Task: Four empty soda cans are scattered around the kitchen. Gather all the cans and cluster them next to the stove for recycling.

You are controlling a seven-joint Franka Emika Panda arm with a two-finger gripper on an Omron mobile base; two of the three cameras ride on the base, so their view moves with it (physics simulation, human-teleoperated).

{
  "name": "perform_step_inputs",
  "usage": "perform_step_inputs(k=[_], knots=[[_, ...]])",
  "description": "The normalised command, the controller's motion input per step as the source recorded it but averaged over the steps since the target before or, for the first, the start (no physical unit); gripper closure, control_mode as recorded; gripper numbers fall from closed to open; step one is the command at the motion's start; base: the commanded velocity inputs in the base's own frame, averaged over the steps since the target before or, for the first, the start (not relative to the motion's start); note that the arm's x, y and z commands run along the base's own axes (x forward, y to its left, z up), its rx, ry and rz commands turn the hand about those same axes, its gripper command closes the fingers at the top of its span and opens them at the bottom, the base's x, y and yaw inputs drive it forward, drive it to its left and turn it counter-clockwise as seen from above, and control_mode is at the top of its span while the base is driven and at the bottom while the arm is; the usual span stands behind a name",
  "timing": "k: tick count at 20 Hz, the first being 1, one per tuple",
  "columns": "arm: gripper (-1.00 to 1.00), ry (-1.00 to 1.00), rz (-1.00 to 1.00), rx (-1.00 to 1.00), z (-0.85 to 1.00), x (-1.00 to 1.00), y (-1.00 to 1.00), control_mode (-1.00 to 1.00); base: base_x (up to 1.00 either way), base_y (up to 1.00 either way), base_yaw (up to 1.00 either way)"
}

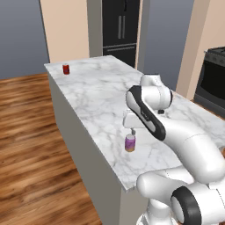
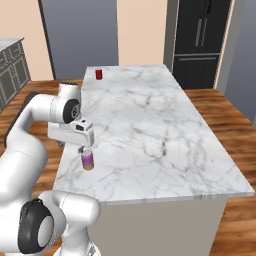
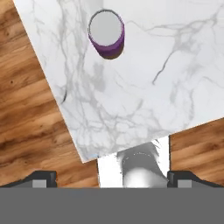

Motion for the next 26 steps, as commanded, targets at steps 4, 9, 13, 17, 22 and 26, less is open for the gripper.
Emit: perform_step_inputs(k=[4, 9, 13, 17, 22, 26], knots=[[-1.00, -0.23, -0.21, -0.05, -0.31, 0.51, 0.32, -1.00, 0.00, 0.00, 0.00], [-1.00, -0.16, -0.15, -0.01, -0.05, 0.43, -0.03, -1.00, 0.00, 0.00, 0.00], [-1.00, -0.07, 0.00, 0.00, -0.06, 0.56, -0.04, -1.00, 0.00, 0.00, 0.00], [-1.00, -0.02, 0.02, 0.00, -0.19, 0.26, 0.00, -1.00, 0.00, 0.00, 0.00], [-1.00, 0.00, 0.20, 0.00, -0.10, 0.45, -0.04, -1.00, 0.00, 0.00, 0.00], [-1.00, 0.00, 0.34, 0.00, -0.06, 0.23, -0.05, -1.00, 0.00, 0.00, 0.00]])
